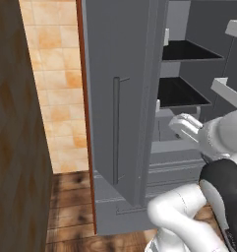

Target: Place one of the steaks on the plate and the other in the bowl. Then place the bowl in the fridge.

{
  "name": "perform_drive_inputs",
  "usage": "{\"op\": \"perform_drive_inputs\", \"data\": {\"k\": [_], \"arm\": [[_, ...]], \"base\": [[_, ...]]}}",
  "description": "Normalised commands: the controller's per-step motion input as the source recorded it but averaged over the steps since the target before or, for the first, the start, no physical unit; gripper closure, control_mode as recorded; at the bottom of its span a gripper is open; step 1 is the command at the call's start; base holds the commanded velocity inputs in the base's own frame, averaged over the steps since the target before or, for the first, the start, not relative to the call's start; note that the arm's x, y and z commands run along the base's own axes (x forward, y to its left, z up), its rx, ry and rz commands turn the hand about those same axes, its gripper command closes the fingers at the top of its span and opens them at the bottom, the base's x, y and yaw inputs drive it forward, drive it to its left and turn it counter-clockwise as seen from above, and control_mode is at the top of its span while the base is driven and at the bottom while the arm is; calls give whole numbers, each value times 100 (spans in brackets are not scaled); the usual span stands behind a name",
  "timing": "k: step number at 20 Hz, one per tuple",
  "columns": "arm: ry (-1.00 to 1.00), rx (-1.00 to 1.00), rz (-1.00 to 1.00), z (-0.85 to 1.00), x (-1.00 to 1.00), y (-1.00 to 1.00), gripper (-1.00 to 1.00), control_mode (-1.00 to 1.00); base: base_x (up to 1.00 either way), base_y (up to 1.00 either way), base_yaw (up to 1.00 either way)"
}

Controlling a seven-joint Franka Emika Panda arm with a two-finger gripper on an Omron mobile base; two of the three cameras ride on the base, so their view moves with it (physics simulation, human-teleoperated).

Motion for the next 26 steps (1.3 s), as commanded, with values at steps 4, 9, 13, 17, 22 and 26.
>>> {"op": "perform_drive_inputs", "data": {"k": [4, 9, 13, 17, 22, 26], "arm": [[31, 60, 0, -42, 27, -100, -100, -100], [12, 47, 13, -85, 89, -64, -100, -100], [11, 29, 4, -71, 100, -20, -100, -100], [8, 20, 7, -33, 100, 13, -100, -100], [12, 32, 9, -48, 100, 8, -100, -100], [2, 14, 5, -47, 83, 70, -100, -100]], "base": [[0, 0, 0], [0, 0, 0], [0, 0, 0], [0, 0, 0], [0, 0, 0], [0, 0, 0]]}}
